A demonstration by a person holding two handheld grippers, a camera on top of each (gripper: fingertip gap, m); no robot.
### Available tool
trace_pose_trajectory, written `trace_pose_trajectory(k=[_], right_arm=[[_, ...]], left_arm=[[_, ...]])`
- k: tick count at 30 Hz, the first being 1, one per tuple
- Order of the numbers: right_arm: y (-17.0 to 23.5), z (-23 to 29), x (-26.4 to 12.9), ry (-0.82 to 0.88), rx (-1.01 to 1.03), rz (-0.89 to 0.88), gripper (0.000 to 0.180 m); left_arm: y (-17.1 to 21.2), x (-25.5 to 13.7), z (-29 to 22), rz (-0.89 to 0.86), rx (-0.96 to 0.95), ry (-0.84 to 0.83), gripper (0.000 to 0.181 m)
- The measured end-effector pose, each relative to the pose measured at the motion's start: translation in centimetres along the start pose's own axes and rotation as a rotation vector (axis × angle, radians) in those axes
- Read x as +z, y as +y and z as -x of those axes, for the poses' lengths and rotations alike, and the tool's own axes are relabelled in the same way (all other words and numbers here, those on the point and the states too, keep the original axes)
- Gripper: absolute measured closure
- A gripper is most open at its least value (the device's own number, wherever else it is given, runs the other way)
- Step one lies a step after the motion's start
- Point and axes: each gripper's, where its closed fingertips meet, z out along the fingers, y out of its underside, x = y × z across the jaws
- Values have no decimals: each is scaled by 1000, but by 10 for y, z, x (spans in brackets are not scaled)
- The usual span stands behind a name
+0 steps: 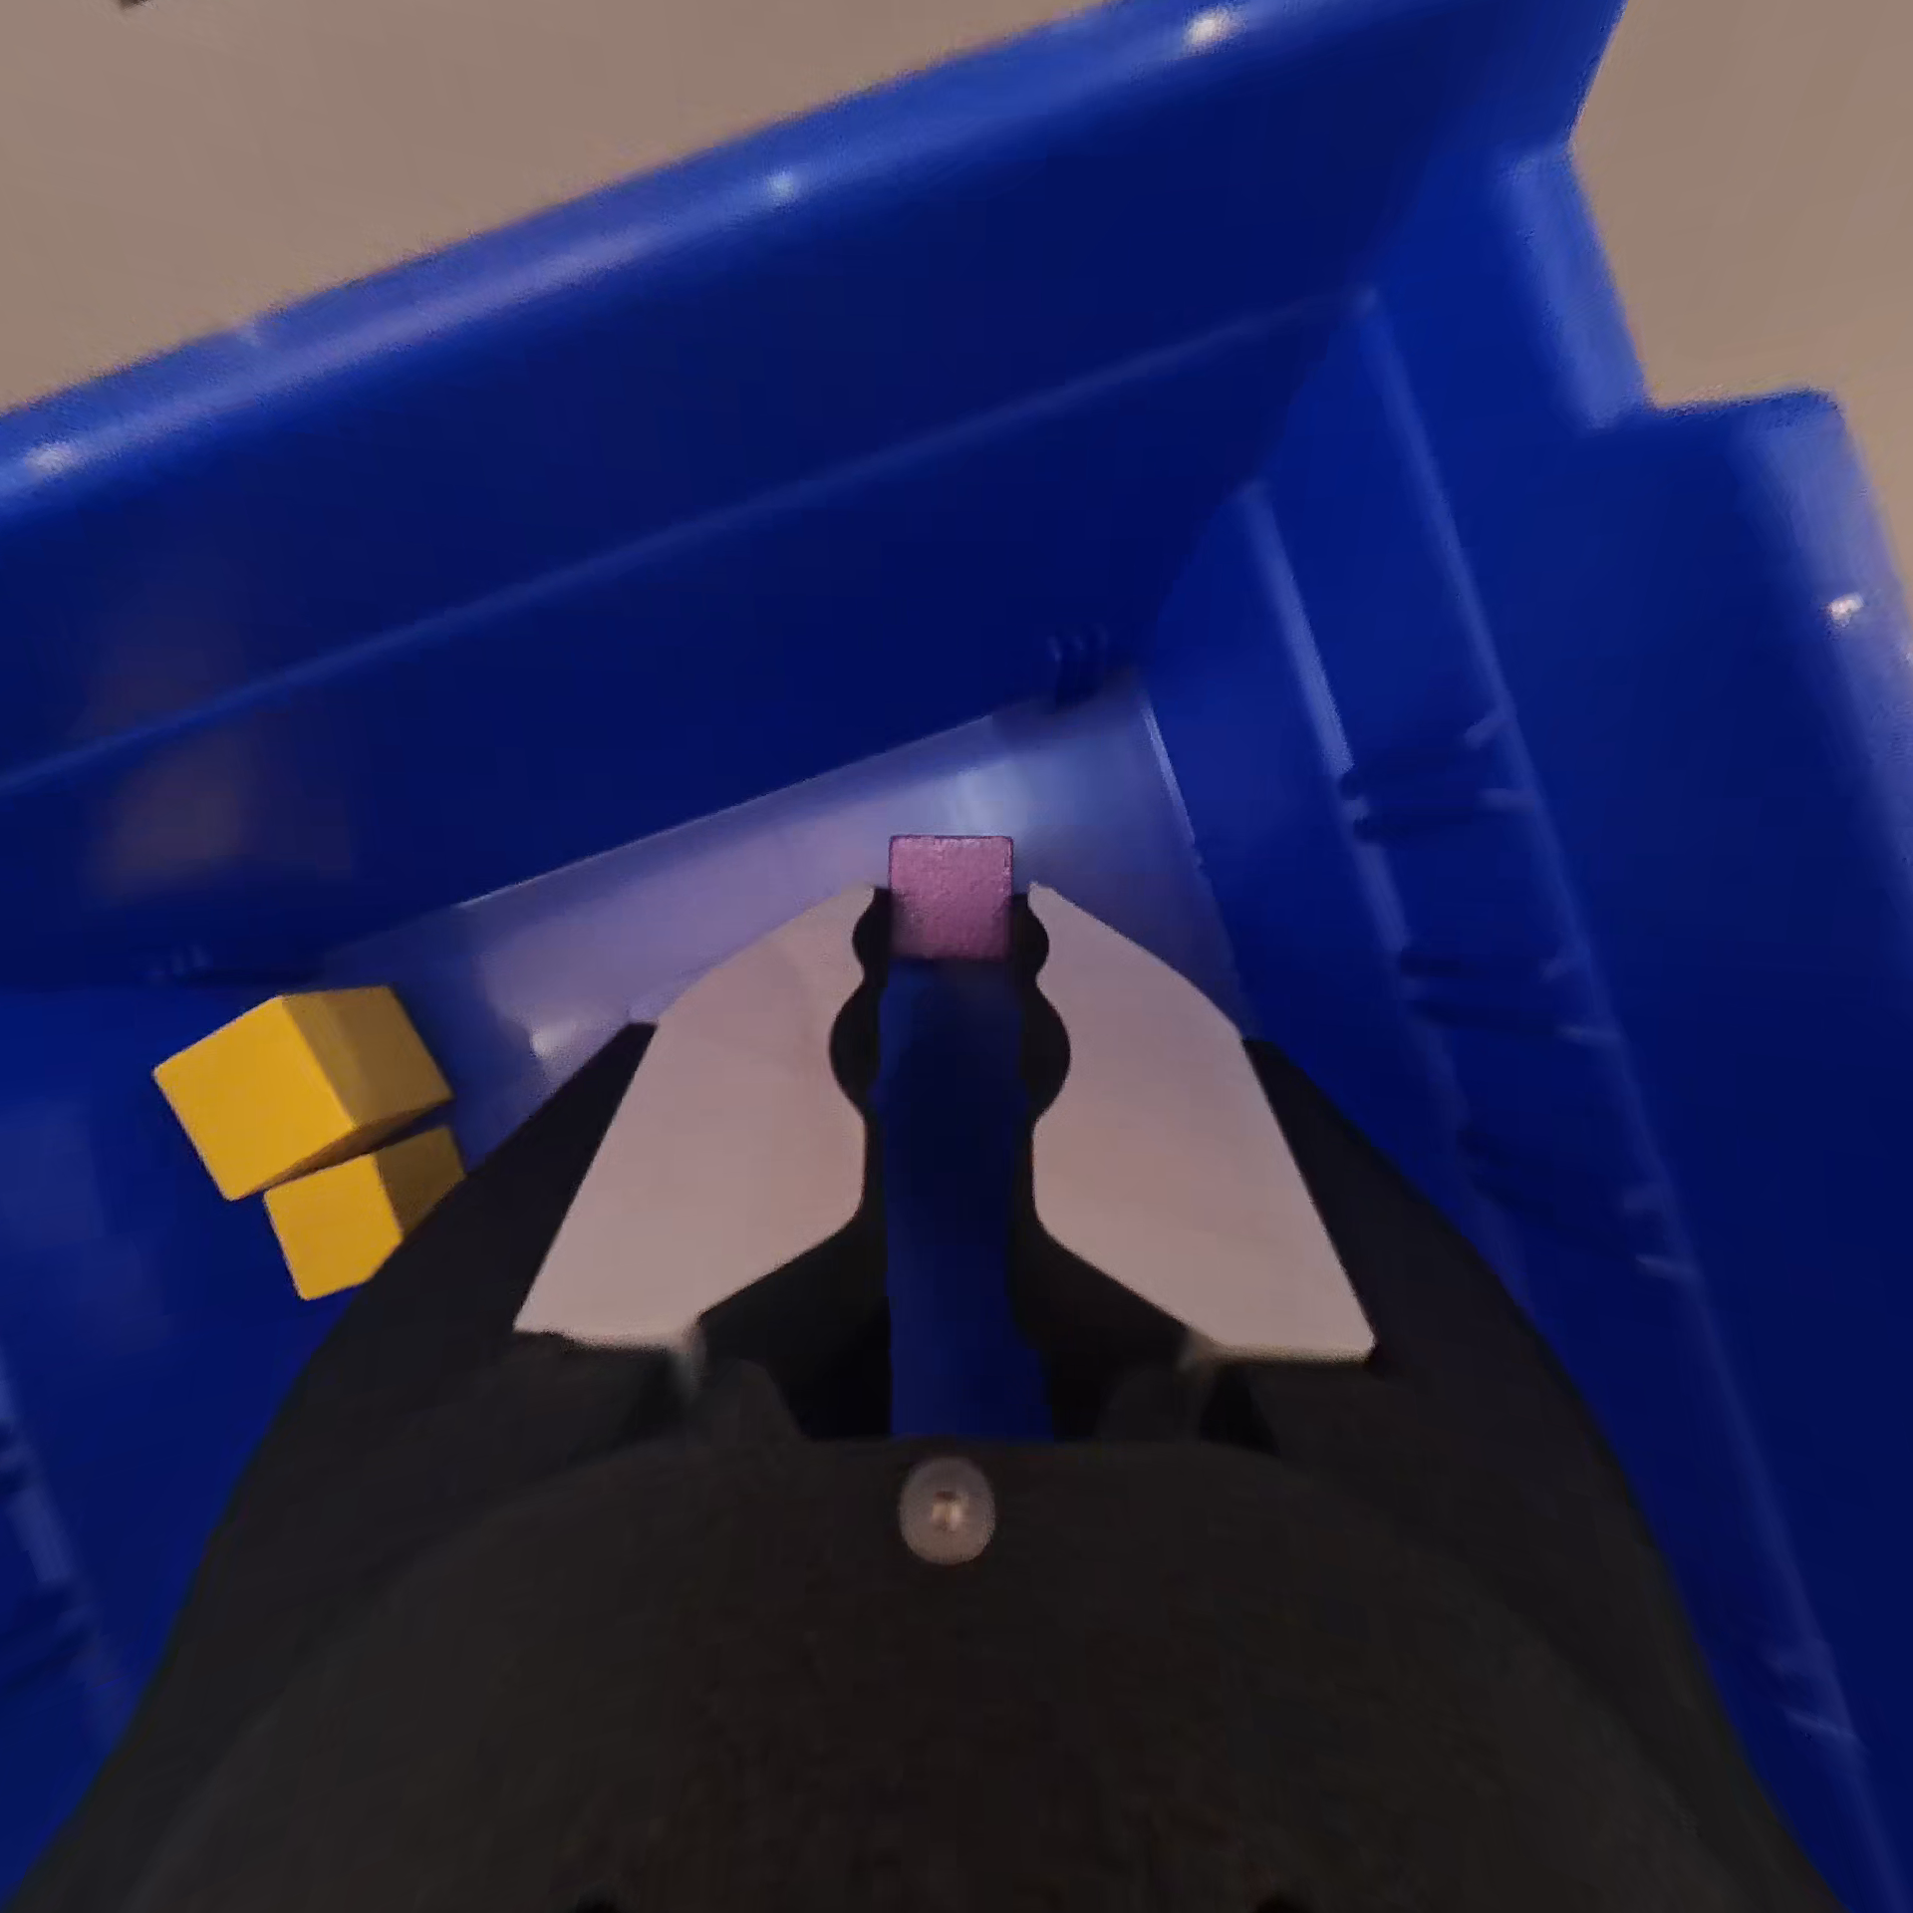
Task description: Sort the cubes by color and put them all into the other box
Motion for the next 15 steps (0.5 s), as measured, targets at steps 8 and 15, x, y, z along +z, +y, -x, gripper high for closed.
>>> trace_pose_trajectory(k=[8, 15], right_arm=[[-10, 1, -9, -18, 41, -30, 112], [-43, 45, 13, -309, 451, 28, 118]], left_arm=[[-58, -112, -15, -503, 124, 53, 159], [-89, -230, -214, -921, 502, 323, 159]])
